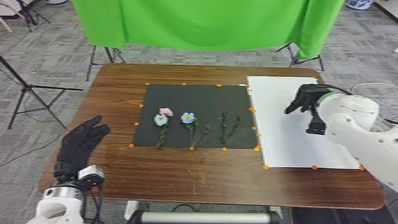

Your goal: Arrange flowers

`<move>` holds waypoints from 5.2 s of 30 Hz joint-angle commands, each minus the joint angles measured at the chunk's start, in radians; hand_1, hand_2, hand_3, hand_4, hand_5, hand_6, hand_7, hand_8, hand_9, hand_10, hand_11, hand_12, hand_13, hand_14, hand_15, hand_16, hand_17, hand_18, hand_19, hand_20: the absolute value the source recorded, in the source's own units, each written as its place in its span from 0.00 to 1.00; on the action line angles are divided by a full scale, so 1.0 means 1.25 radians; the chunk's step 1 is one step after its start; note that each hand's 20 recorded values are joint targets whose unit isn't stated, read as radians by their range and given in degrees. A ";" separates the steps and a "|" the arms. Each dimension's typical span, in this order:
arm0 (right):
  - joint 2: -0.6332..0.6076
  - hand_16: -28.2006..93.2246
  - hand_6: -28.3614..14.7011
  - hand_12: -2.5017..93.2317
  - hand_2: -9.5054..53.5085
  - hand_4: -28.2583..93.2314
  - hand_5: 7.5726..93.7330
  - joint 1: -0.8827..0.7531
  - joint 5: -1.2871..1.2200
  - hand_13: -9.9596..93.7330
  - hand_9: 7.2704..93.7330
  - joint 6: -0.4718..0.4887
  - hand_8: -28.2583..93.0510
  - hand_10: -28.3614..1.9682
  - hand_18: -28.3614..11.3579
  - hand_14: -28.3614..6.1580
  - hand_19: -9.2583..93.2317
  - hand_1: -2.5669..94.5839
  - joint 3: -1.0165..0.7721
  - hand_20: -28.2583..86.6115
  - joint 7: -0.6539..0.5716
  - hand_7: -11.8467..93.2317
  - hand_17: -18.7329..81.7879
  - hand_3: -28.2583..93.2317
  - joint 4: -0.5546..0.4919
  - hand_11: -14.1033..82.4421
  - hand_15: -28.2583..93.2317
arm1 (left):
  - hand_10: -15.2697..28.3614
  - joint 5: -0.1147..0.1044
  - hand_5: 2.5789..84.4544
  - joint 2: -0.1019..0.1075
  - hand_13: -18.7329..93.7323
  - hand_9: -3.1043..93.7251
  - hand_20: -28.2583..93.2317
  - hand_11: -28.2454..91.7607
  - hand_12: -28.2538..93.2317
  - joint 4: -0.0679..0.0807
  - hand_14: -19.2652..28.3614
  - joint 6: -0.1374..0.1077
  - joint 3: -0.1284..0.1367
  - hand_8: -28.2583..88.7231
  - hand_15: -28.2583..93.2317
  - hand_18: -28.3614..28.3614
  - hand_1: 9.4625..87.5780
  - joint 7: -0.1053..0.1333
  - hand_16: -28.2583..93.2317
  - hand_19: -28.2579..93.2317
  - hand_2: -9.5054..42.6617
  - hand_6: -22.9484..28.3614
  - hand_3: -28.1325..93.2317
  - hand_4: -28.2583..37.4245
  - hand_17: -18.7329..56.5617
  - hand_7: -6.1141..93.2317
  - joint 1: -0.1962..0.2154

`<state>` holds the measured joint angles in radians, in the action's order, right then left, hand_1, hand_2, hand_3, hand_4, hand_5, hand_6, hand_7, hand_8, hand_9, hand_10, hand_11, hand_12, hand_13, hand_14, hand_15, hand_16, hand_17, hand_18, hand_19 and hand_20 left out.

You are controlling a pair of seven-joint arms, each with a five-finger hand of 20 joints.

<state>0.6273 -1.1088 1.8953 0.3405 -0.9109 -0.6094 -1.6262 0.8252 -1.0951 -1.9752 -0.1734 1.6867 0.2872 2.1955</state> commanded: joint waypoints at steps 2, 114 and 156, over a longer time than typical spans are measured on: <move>-0.008 0.46 0.73 0.26 0.00 0.09 0.63 -0.091 0.016 0.91 0.72 -0.042 0.18 0.48 0.30 0.68 1.00 0.44 -0.013 0.73 -0.017 0.32 0.76 0.80 0.015 0.35 0.76 | 0.63 -0.002 0.58 -0.011 0.52 0.56 0.38 0.41 0.35 -0.003 0.74 0.009 0.001 0.17 0.40 0.72 0.18 -0.004 0.24 0.32 0.04 0.45 0.84 0.05 0.32 0.24 0.017; 0.233 0.47 0.70 0.18 0.00 0.10 0.61 0.044 0.041 0.96 0.72 -0.222 0.15 0.49 0.34 0.73 1.00 0.37 0.210 0.75 0.121 0.27 0.80 0.80 -0.146 0.25 0.74 | 0.63 0.001 0.57 -0.008 0.50 0.55 0.39 0.41 0.35 0.008 0.75 0.026 -0.045 0.17 0.41 0.72 0.19 -0.025 0.25 0.32 0.03 0.45 0.83 0.07 0.31 0.24 -0.007; 0.088 0.44 0.63 0.16 0.00 0.13 0.39 -0.190 0.124 0.85 0.41 -0.179 0.18 0.30 0.23 0.57 0.99 0.27 -0.233 0.63 -0.085 0.18 0.69 0.76 -0.061 0.19 0.73 | 0.63 0.003 0.57 -0.017 0.50 0.55 0.38 0.41 0.35 0.000 0.75 0.019 -0.039 0.17 0.41 0.73 0.19 -0.029 0.25 0.32 0.03 0.45 0.83 0.07 0.31 0.24 0.017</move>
<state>0.7617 -1.3114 2.0296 0.1087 -1.1800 -0.6919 -1.7169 0.8258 -1.1106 -1.9770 -0.1523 1.6408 0.2665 2.1965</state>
